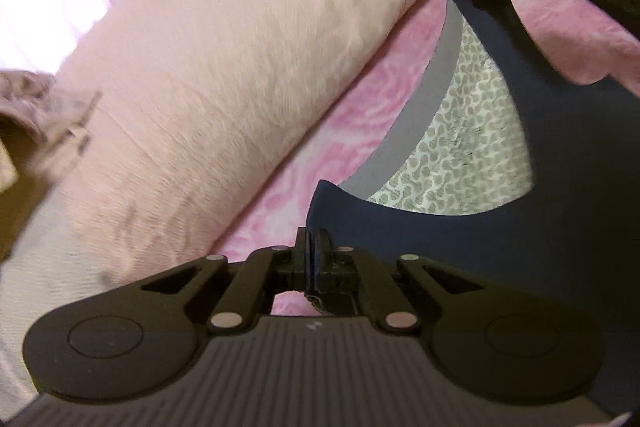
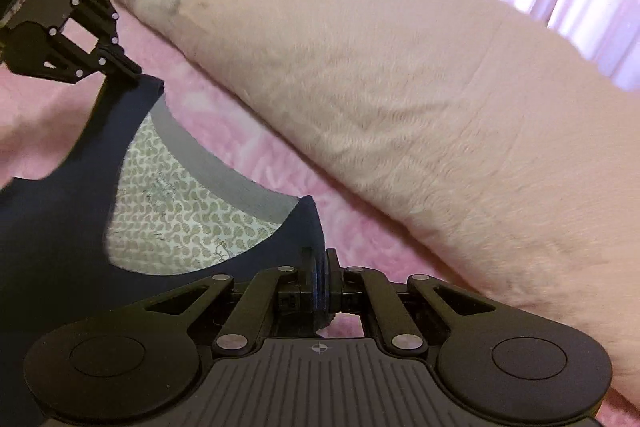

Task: Fold clothes

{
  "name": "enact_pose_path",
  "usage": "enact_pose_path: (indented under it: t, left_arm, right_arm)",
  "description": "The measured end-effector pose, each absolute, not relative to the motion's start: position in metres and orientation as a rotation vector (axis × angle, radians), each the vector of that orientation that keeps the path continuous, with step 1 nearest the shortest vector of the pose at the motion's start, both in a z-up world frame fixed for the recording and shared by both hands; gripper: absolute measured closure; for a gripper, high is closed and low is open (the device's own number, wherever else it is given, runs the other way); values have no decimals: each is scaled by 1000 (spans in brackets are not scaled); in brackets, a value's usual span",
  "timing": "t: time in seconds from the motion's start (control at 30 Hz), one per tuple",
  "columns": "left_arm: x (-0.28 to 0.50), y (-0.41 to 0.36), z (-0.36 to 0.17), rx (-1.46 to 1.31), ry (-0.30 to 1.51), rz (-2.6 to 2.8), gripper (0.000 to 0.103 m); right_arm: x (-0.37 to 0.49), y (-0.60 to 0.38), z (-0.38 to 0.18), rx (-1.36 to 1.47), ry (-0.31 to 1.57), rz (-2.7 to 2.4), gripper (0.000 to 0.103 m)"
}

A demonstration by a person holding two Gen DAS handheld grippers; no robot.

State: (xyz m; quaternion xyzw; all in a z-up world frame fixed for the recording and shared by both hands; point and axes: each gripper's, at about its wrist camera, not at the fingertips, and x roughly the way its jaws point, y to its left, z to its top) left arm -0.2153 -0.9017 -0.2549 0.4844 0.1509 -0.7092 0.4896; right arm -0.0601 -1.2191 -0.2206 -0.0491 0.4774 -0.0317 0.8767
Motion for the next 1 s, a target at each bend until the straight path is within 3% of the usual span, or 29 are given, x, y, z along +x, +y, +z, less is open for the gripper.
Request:
enact_pose_path:
  t: [0.23,0.47,0.8,1.0]
  left_arm:
    - [-256,-815,-201,1143,293,-1777,103]
    - [-326,-673,-179,1253,269,-1856,103]
    - [-401,-528,-230,1348,430,-1934,103]
    - [-413,-494,-261,1329,369,-2012,103]
  right_arm:
    - [-137,-1143,-168,-158,922,6,102]
    - [-240,-1041,-148,-264,940,124,102]
    - [-364,-910,-198,-264,1100,181,102]
    - [-402,-870,-232,-288,1161,108,102]
